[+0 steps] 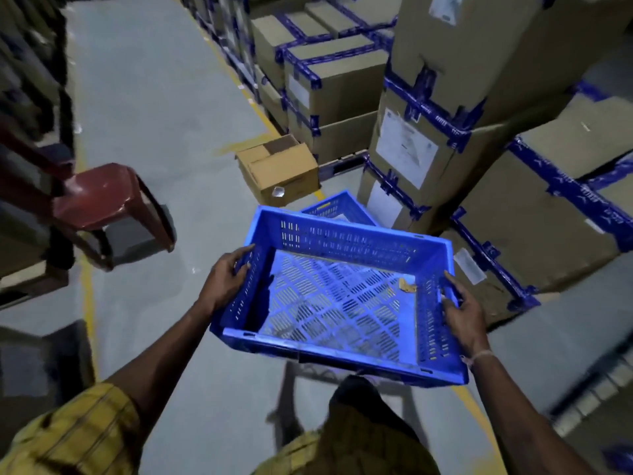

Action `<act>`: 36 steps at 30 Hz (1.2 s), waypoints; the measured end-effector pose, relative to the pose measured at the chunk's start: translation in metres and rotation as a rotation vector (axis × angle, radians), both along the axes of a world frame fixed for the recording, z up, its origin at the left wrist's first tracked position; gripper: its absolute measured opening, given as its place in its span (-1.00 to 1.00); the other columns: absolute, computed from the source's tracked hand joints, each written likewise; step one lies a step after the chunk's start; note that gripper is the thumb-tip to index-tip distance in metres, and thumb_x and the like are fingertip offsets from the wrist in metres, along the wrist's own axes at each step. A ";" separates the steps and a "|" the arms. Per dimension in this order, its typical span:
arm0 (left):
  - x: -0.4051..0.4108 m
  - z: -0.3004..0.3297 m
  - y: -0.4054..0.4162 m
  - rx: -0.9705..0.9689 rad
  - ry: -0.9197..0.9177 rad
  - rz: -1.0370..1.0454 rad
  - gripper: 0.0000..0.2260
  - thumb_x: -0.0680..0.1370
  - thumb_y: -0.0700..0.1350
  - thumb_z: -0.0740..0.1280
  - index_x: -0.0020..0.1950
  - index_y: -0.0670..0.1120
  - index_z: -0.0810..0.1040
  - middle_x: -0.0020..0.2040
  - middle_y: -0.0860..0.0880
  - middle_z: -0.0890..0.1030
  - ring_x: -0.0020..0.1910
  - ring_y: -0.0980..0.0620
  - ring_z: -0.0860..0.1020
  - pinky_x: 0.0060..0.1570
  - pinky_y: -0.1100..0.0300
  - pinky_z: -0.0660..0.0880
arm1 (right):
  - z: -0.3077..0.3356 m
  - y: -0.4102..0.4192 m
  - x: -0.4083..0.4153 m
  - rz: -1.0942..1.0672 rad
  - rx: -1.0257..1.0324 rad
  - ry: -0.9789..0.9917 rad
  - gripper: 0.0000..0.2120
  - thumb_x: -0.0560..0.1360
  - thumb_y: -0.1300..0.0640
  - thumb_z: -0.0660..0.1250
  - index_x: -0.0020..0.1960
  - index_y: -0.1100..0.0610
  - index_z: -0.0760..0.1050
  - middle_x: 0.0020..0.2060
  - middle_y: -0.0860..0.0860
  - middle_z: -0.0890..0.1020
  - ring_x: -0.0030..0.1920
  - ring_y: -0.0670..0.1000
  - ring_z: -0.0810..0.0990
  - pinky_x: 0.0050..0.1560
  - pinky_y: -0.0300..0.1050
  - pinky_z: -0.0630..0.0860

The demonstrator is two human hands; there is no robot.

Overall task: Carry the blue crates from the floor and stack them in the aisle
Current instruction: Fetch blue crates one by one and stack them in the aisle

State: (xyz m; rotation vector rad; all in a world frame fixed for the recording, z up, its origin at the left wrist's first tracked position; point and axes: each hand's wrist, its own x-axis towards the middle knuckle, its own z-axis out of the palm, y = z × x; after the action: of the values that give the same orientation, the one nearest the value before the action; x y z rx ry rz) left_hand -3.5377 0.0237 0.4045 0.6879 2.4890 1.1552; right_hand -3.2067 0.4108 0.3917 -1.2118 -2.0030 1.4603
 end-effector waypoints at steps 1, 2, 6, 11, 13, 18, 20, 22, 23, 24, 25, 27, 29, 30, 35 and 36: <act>-0.021 0.003 0.014 0.008 0.004 -0.022 -0.60 0.62 -0.21 0.30 0.38 0.18 0.50 0.29 0.02 0.61 0.20 0.02 0.61 0.27 0.06 0.50 | -0.001 0.004 -0.014 -0.019 0.001 -0.001 -0.45 0.58 0.27 0.24 0.31 -0.36 0.48 0.35 -0.10 0.55 0.11 0.05 0.63 0.09 0.15 0.62; -0.041 0.004 0.027 0.013 0.005 -0.043 -0.60 0.62 -0.23 0.30 0.36 0.19 0.50 0.28 0.04 0.61 0.20 0.03 0.61 0.26 0.09 0.49 | -0.003 0.009 -0.027 -0.041 0.000 -0.006 -0.46 0.58 0.25 0.25 0.32 -0.36 0.47 0.36 -0.13 0.54 0.20 0.07 0.62 0.15 0.21 0.61; -0.126 -0.004 0.085 0.010 -0.012 -0.108 -0.61 0.61 -0.21 0.31 0.34 0.21 0.52 0.27 0.05 0.63 0.15 0.03 0.62 0.22 0.05 0.52 | -0.019 0.034 -0.081 -0.134 -0.011 -0.015 -0.47 0.58 0.26 0.26 0.33 -0.33 0.47 0.36 -0.15 0.53 0.30 0.06 0.57 0.23 0.25 0.56; -0.216 -0.012 0.164 0.040 -0.141 -0.137 -0.60 0.61 -0.26 0.29 0.29 0.21 0.55 0.05 -0.02 0.69 -0.26 0.18 0.61 -0.12 0.18 0.57 | -0.021 0.061 -0.148 -0.253 0.012 -0.053 -0.46 0.57 0.28 0.24 0.39 -0.24 0.46 0.37 -0.09 0.51 0.16 -0.06 0.57 0.13 0.01 0.57; -0.244 -0.007 0.196 0.085 -0.201 -0.132 -0.61 0.63 -0.29 0.29 0.25 0.20 0.55 -0.03 -0.01 0.66 -0.35 0.26 0.57 -0.25 0.31 0.54 | -0.028 0.073 -0.166 -0.268 0.014 -0.062 -0.42 0.55 0.29 0.23 0.39 -0.29 0.44 0.39 -0.07 0.49 0.25 -0.03 0.53 0.22 0.05 0.54; -0.310 -0.020 0.264 0.134 -0.282 -0.187 -0.70 0.67 -0.26 0.25 0.27 0.09 0.57 0.00 0.25 0.67 -0.17 0.19 0.57 -0.10 0.23 0.54 | -0.034 0.089 -0.208 -0.364 -0.097 -0.072 -0.37 0.56 0.34 0.21 0.33 -0.37 0.42 0.34 -0.08 0.51 0.16 0.03 0.60 0.15 0.17 0.60; -0.330 -0.024 0.288 0.144 -0.302 -0.225 -0.70 0.68 -0.28 0.22 0.26 0.06 0.57 0.03 0.31 0.66 -0.17 0.26 0.58 -0.08 0.24 0.55 | -0.033 0.088 -0.224 -0.432 -0.126 -0.040 -0.39 0.55 0.38 0.21 0.40 -0.21 0.44 0.32 -0.07 0.53 0.18 0.04 0.60 0.18 0.15 0.58; -0.353 -0.033 0.310 0.137 -0.328 -0.274 -0.68 0.69 -0.28 0.20 0.23 0.11 0.59 0.16 0.15 0.65 -0.09 0.22 0.61 -0.01 0.17 0.57 | -0.035 0.091 -0.241 -0.488 -0.136 -0.034 -0.41 0.54 0.41 0.23 0.45 -0.08 0.43 0.30 -0.08 0.52 0.21 0.01 0.57 0.22 0.08 0.55; -0.366 -0.040 0.320 0.133 -0.345 -0.303 -0.67 0.69 -0.28 0.20 0.22 0.12 0.60 0.22 0.09 0.63 0.01 0.17 0.63 0.07 0.12 0.57 | -0.039 0.092 -0.249 -0.511 -0.137 -0.041 -0.41 0.54 0.42 0.23 0.46 -0.04 0.42 0.31 -0.10 0.50 0.24 0.00 0.54 0.25 0.06 0.53; -0.382 -0.051 0.330 0.122 -0.356 -0.329 -0.67 0.68 -0.27 0.21 0.22 0.12 0.61 0.26 0.08 0.61 0.14 0.08 0.62 0.17 0.04 0.57 | -0.047 0.093 -0.257 -0.530 -0.129 -0.061 -0.41 0.53 0.43 0.23 0.47 -0.01 0.42 0.32 -0.12 0.46 0.28 -0.02 0.50 0.29 0.06 0.50; -0.394 -0.058 0.340 0.114 -0.378 -0.362 -0.68 0.68 -0.26 0.22 0.22 0.12 0.61 0.29 0.08 0.60 0.23 -0.02 0.59 0.25 -0.07 0.54 | -0.054 0.094 -0.265 -0.537 -0.120 -0.080 -0.41 0.53 0.44 0.22 0.47 0.00 0.42 0.33 -0.15 0.43 0.32 -0.04 0.45 0.33 0.10 0.47; -0.423 -0.078 0.361 0.101 -0.422 -0.414 -0.71 0.67 -0.22 0.24 0.23 0.12 0.62 0.30 0.02 0.60 0.28 -0.15 0.56 0.32 -0.22 0.48 | -0.075 0.094 -0.280 -0.558 -0.086 -0.113 -0.37 0.52 0.43 0.21 0.45 -0.10 0.42 0.37 -0.14 0.45 0.36 0.02 0.47 0.32 0.21 0.48; -0.450 -0.102 0.383 0.082 -0.467 -0.478 -0.74 0.66 -0.17 0.26 0.25 0.10 0.61 0.32 -0.08 0.59 0.27 -0.19 0.55 0.35 -0.30 0.42 | -0.104 0.095 -0.293 -0.603 -0.080 -0.140 -0.35 0.51 0.39 0.24 0.41 -0.23 0.42 0.38 -0.05 0.52 0.34 0.10 0.53 0.26 0.27 0.51; -0.464 -0.118 0.394 0.083 -0.487 -0.508 -0.75 0.65 -0.15 0.27 0.26 0.09 0.62 0.35 -0.13 0.57 0.27 -0.19 0.53 0.36 -0.33 0.40 | -0.126 0.098 -0.297 -0.631 -0.071 -0.142 -0.36 0.52 0.38 0.25 0.40 -0.24 0.43 0.37 -0.02 0.53 0.32 0.12 0.54 0.25 0.29 0.52; -0.506 -0.190 0.447 0.097 -0.548 -0.614 -0.73 0.68 -0.22 0.23 0.37 -0.12 0.53 0.44 -0.23 0.48 0.37 -0.23 0.49 0.36 -0.23 0.43 | -0.190 0.113 -0.338 -0.741 -0.016 -0.174 -0.33 0.51 0.40 0.25 0.50 -0.14 0.37 0.32 -0.05 0.56 0.29 0.10 0.56 0.29 0.21 0.50; -0.510 -0.205 0.456 0.085 -0.545 -0.608 -0.71 0.69 -0.26 0.20 0.41 -0.18 0.49 0.43 -0.22 0.48 0.32 -0.14 0.55 0.28 -0.10 0.52 | -0.205 0.117 -0.344 -0.760 -0.009 -0.175 -0.31 0.51 0.40 0.24 0.52 -0.14 0.34 0.31 -0.05 0.56 0.27 0.10 0.56 0.29 0.18 0.51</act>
State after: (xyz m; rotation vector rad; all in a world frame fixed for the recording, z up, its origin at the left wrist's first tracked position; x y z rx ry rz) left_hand -4.0481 0.4794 0.1996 0.9172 1.6282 1.0320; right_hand -3.5511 0.5281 0.1871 -1.8738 -1.3589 0.9969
